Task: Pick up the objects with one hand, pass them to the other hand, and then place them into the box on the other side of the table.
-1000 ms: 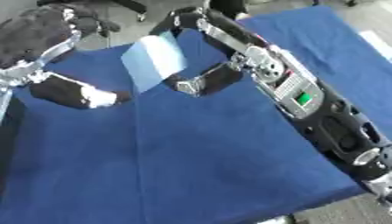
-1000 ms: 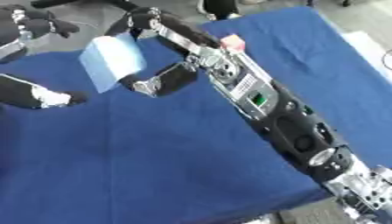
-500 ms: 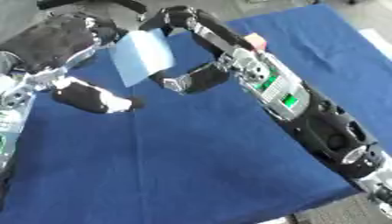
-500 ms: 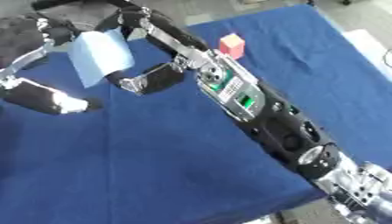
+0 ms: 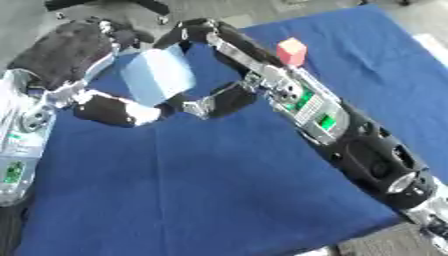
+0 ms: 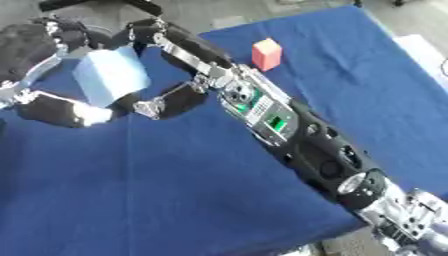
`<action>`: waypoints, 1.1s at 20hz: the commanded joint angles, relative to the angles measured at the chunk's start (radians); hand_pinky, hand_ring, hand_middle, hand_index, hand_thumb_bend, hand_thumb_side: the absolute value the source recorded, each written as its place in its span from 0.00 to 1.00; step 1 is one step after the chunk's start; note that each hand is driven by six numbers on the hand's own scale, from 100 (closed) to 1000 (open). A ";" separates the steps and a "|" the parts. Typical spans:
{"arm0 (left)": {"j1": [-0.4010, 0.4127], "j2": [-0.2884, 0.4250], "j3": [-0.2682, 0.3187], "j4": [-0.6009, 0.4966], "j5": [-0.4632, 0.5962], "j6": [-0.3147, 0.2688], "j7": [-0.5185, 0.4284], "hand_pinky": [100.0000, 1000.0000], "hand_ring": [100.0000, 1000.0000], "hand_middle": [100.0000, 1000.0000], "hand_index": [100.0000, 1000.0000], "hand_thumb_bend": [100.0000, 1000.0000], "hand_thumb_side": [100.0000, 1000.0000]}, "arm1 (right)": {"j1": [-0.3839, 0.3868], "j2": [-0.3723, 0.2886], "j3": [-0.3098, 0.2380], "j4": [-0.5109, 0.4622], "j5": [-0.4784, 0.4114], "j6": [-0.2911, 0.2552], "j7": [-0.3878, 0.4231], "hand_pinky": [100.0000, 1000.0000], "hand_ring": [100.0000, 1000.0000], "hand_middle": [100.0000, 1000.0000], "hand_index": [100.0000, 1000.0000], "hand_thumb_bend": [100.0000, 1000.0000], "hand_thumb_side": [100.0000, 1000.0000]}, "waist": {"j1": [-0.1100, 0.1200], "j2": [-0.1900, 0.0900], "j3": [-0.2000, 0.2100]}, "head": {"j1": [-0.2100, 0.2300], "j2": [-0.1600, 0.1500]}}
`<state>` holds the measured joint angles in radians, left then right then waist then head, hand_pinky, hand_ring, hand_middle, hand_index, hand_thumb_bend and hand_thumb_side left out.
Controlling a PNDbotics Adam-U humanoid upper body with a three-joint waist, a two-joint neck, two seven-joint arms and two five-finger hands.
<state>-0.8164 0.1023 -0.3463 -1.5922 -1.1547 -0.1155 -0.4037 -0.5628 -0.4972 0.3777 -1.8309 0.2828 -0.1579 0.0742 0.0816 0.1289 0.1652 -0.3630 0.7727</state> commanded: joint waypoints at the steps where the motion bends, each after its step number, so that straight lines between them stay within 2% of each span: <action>1: -0.013 -0.007 0.018 -0.019 -0.009 0.018 0.025 0.83 0.64 0.57 0.81 0.54 0.64 | -0.011 0.000 0.003 -0.022 0.009 -0.004 0.003 0.85 0.56 0.27 0.60 0.02 0.02 | 0.008 -0.018 0.001 | 0.003 -0.003; 9: -0.007 -0.011 0.015 -0.028 0.012 0.051 0.072 0.72 0.49 0.38 0.65 0.45 0.50 | -0.009 0.002 0.005 -0.022 0.013 -0.001 0.007 0.85 0.56 0.27 0.61 0.02 0.03 | 0.008 -0.018 0.000 | 0.002 -0.003; 12: -0.006 -0.013 0.014 -0.031 0.023 0.058 0.084 0.68 0.47 0.36 0.62 0.40 0.44 | -0.008 0.002 0.005 -0.022 0.012 -0.001 0.008 0.85 0.56 0.28 0.61 0.01 0.03 | 0.008 -0.018 0.000 | 0.002 -0.003; 15: -0.004 -0.014 0.014 -0.034 0.034 0.069 0.104 0.64 0.45 0.33 0.59 0.30 0.35 | -0.007 0.003 0.006 -0.020 0.010 -0.001 0.009 0.85 0.56 0.28 0.61 0.01 0.03 | 0.008 -0.018 0.000 | 0.000 -0.003; 17: -0.003 -0.016 0.013 -0.036 0.045 0.076 0.119 0.63 0.44 0.31 0.56 0.17 0.25 | -0.007 0.003 0.006 -0.020 0.009 -0.001 0.010 0.85 0.56 0.28 0.61 0.01 0.03 | 0.008 -0.017 0.000 | 0.000 -0.003; 20: -0.003 -0.018 0.010 -0.035 0.057 0.082 0.132 0.63 0.43 0.30 0.55 0.03 0.14 | -0.007 0.002 0.007 -0.019 0.008 -0.003 0.019 0.85 0.56 0.30 0.63 0.02 0.04 | 0.007 -0.017 0.000 | -0.001 -0.003; 22: -0.003 -0.019 0.010 -0.036 0.061 0.084 0.137 0.63 0.43 0.30 0.54 0.00 0.10 | -0.006 0.001 0.008 -0.020 0.006 -0.008 0.029 0.85 0.57 0.33 0.64 0.05 0.05 | 0.008 -0.018 -0.001 | -0.002 -0.003</action>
<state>-0.7968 0.0781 -0.3551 -1.6046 -1.0961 -0.0401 -0.2832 -0.5632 -0.4944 0.3673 -1.8309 0.2944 -0.1579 0.0853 0.0816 0.1289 0.1647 -0.3635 0.7727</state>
